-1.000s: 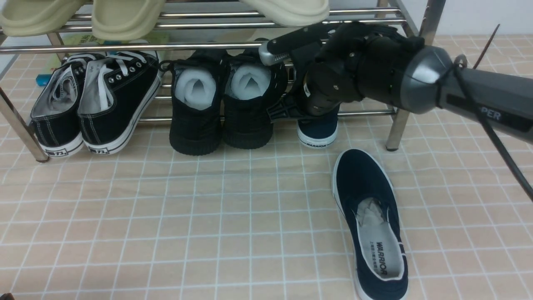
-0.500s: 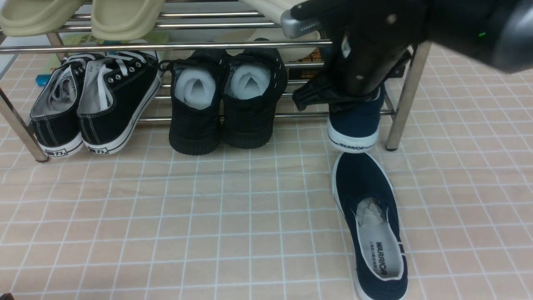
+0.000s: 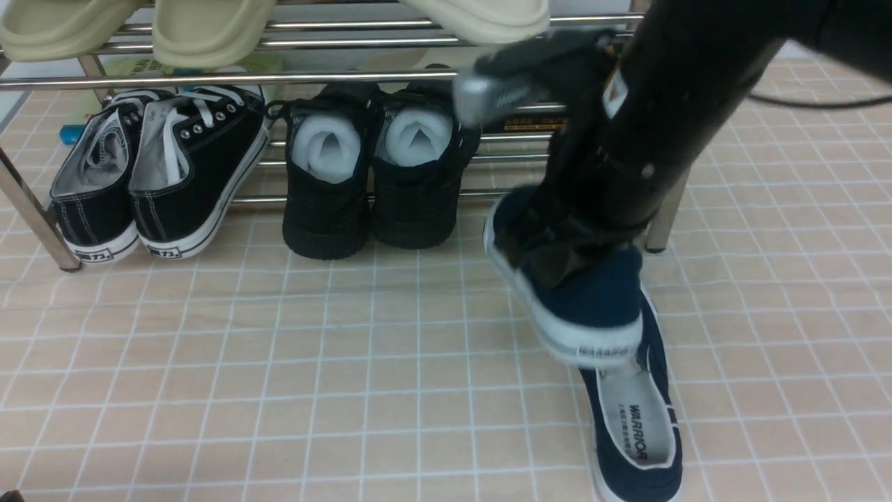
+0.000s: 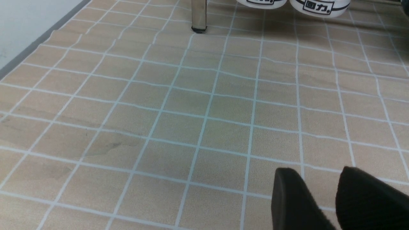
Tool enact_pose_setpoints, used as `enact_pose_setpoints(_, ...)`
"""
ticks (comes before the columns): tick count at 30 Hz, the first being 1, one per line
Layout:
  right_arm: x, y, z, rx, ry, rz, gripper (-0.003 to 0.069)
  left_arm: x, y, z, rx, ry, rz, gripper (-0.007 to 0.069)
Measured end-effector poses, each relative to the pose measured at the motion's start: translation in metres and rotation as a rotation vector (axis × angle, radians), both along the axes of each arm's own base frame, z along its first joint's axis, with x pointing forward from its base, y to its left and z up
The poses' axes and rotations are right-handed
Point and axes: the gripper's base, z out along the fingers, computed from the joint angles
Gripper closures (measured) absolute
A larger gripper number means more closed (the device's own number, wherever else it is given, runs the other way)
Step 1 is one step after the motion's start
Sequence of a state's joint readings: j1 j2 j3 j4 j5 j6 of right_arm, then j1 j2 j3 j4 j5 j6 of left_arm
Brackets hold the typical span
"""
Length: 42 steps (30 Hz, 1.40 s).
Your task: Take the shoes off the shelf from the light coffee tablecloth by hand.
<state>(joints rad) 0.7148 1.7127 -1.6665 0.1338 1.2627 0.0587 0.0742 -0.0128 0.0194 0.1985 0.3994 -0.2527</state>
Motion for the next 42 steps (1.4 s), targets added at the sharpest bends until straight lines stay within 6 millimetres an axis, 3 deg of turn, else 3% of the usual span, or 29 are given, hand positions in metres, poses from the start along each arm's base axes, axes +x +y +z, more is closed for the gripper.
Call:
enact_pose_setpoints(8, -0.022, 0.01, -0.039, -0.073, 0.109, 0.031, 0.0618, 0.0, 0.0, 0.0, 0.0, 0.0, 0.0, 0.0382)
enact_pose_setpoints(19, -0.019, 0.017, -0.067, 0.058, 0.085, -0.152, 0.0618, 0.0, 0.0, 0.0, 0.0, 0.0, 0.0, 0.0382)
enact_pose_setpoints(27, -0.023, 0.012, -0.095, 0.057, 0.108, -0.225, 0.0618, 0.0, 0.0, 0.0, 0.0, 0.0, 0.0, 0.0382)
enact_pose_setpoints(42, -0.019, 0.015, -0.096, 0.106, 0.062, -0.231, 0.0617, 0.0, 0.0, 0.0, 0.0, 0.0, 0.0, 0.0382)
